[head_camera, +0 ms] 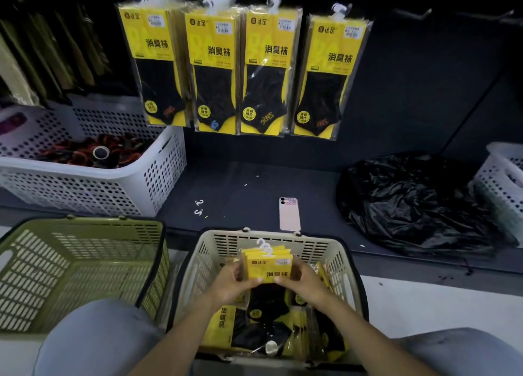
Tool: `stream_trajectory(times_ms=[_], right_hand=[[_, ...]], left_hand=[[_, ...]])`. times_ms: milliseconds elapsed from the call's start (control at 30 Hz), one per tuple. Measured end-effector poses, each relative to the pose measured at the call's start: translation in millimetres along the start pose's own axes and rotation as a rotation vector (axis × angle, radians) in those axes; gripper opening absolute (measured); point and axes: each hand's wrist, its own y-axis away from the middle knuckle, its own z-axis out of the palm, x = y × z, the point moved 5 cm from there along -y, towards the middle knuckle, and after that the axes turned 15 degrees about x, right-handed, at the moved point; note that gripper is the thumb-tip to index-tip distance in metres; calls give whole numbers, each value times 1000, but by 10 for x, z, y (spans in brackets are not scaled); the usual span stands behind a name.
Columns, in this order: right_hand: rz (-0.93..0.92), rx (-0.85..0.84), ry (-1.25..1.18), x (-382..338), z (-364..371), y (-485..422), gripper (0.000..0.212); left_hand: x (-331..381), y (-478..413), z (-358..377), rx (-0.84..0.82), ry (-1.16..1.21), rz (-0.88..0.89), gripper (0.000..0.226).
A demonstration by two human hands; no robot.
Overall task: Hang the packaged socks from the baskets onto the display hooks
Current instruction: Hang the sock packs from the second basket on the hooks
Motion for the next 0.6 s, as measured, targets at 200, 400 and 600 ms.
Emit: stream_trajectory(times_ms=[200, 400, 600], right_hand=[[-96, 161, -111, -472, -194, -59, 39], [-254, 337, -311, -1286, -529, -29, 26], [-284, 281, -424, -1666, -760, 1, 30]], left_hand=[[444, -100, -90, 106, 116, 126, 36], [1289, -119, -211, 152, 298, 236, 57], [1875, -166, -298, 230, 300, 335, 37]])
